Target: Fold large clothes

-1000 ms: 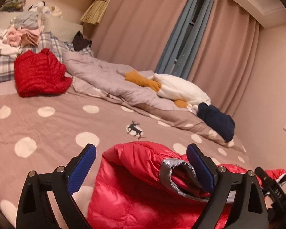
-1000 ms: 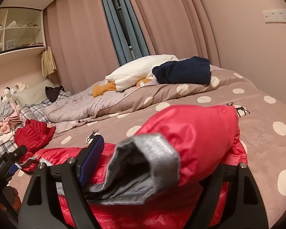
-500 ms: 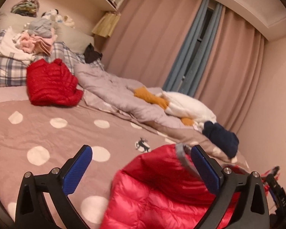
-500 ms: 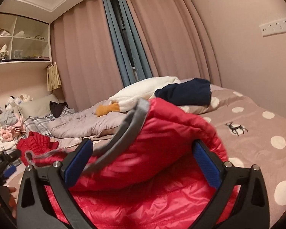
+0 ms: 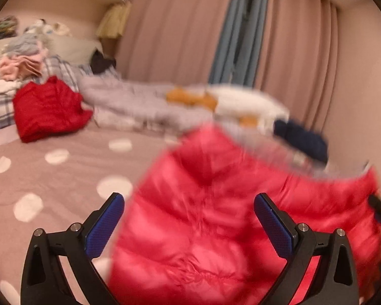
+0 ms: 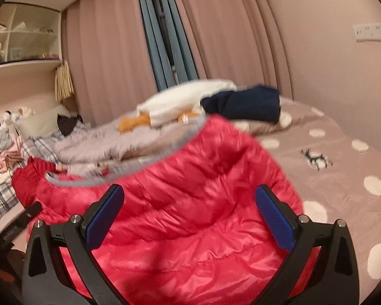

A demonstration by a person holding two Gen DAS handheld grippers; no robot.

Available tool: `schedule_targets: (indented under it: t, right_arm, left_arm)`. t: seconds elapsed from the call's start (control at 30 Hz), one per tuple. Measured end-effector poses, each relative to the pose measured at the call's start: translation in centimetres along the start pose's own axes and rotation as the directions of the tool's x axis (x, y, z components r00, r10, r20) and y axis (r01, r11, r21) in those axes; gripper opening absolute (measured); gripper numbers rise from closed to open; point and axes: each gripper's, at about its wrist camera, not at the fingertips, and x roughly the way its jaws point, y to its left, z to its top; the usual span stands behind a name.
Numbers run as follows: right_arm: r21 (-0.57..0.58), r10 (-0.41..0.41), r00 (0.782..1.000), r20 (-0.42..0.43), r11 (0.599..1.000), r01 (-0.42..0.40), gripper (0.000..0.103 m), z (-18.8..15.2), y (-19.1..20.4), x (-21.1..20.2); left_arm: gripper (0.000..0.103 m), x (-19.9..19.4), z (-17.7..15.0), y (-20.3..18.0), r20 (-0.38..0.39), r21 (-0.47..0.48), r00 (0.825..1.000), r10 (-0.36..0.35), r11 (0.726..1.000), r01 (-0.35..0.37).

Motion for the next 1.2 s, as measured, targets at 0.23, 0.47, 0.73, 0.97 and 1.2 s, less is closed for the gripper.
schedule_targets:
  t: [0.23, 0.47, 0.73, 0.97, 1.2]
  right_arm:
    - [0.051, -0.026, 0.981, -0.190, 0.998, 0.036, 0.102, -4.9, -2.9, 7.0]
    - [-0.017, -0.093, 0.974, -0.205, 0.996, 0.092, 0.103, -5.4, -1.7, 7.9]
    - [-0.015, -0.087, 0.978, -0.191, 0.996, 0.086, 0.103, -5.2, -2.3, 8.1]
    - [-0.005, -0.074, 0.981, -0.177, 0.997, 0.075, 0.103, -5.2, -2.4, 7.9]
    - [0.006, -0.062, 0.984, -0.164, 0.998, 0.064, 0.103, -5.4, -2.6, 7.6]
  left_arm:
    - [0.102, 4.9, -3.2, 1.4, -0.139, -0.073, 0.989, -0.053, 0.996, 0.044]
    - [0.102, 4.8, -3.6, 1.7, -0.139, -0.081, 0.989, -0.050, 0.996, 0.039]
    - [0.103, 5.3, -3.6, 1.1, -0.136, -0.074, 0.990, -0.028, 0.997, 0.018]
    - [0.103, 5.1, -3.7, 0.1, -0.130, -0.027, 0.990, 0.049, 0.998, -0.053]
    - [0.103, 5.1, -3.7, -0.1, -0.123, -0.001, 0.988, 0.088, 0.996, -0.089]
